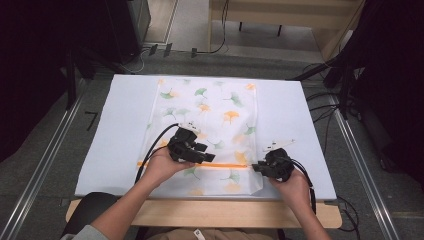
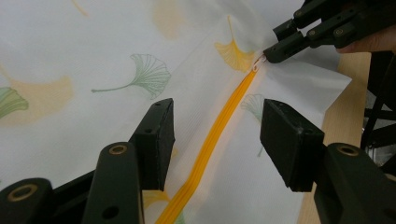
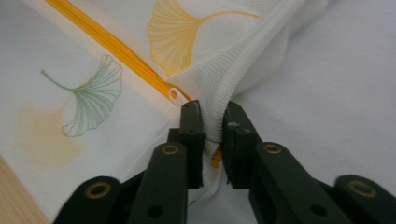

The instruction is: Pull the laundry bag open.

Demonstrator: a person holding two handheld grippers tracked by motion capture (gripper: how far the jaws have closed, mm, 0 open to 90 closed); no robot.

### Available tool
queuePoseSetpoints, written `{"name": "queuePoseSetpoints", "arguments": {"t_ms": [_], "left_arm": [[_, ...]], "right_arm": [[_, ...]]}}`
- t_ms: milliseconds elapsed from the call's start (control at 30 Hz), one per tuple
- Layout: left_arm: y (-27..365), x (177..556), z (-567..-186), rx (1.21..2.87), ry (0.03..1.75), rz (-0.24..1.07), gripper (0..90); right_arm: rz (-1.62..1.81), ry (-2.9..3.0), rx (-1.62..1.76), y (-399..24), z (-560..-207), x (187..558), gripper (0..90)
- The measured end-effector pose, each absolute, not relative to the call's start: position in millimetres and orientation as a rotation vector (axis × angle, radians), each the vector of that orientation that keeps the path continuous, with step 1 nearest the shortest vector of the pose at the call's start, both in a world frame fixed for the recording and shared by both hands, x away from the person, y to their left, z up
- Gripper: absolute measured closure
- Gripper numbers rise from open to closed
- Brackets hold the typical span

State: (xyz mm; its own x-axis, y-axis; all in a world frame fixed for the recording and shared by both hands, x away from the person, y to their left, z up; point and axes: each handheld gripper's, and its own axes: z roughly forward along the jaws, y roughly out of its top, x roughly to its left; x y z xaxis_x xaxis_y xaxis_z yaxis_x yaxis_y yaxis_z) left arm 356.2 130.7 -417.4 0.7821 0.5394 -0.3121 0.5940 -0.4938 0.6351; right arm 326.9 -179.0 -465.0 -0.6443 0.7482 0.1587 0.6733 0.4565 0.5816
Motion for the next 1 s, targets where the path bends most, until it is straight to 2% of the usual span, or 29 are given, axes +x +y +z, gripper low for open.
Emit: {"name": "queuePoseSetpoints", "arguments": {"t_ms": [267, 500, 767, 867, 900, 1000], "left_arm": [[115.4, 350.4, -420.6, 2.21, 0.777, -0.114, 55.8], [98.2, 345.4, -428.2, 2.249, 0.725, -0.134, 57.7], [84.7, 341.8, -431.1, 2.251, 0.684, -0.172, 70.6], [78.9, 342.3, -435.6, 2.266, 0.653, -0.207, 70.3], [76.7, 342.8, -437.1, 2.281, 0.651, -0.216, 67.4], [71.3, 342.7, -437.4, 2.293, 0.635, -0.179, 63.8]], "right_arm": [[1.008, 2.6, 1.317, -183.4, -463.5, 330.6, 84.5], [1.068, 2.587, 1.327, -187.4, -455.5, 330.0, 84.4], [1.098, 2.589, 1.293, -187.3, -448.9, 327.7, 84.3], [1.105, 2.592, 1.294, -186.9, -447.5, 327.8, 84.3], [1.115, 2.59, 1.289, -187.0, -446.6, 327.9, 84.3], [1.127, 2.588, 1.283, -187.0, -444.3, 328.0, 84.3]]}}
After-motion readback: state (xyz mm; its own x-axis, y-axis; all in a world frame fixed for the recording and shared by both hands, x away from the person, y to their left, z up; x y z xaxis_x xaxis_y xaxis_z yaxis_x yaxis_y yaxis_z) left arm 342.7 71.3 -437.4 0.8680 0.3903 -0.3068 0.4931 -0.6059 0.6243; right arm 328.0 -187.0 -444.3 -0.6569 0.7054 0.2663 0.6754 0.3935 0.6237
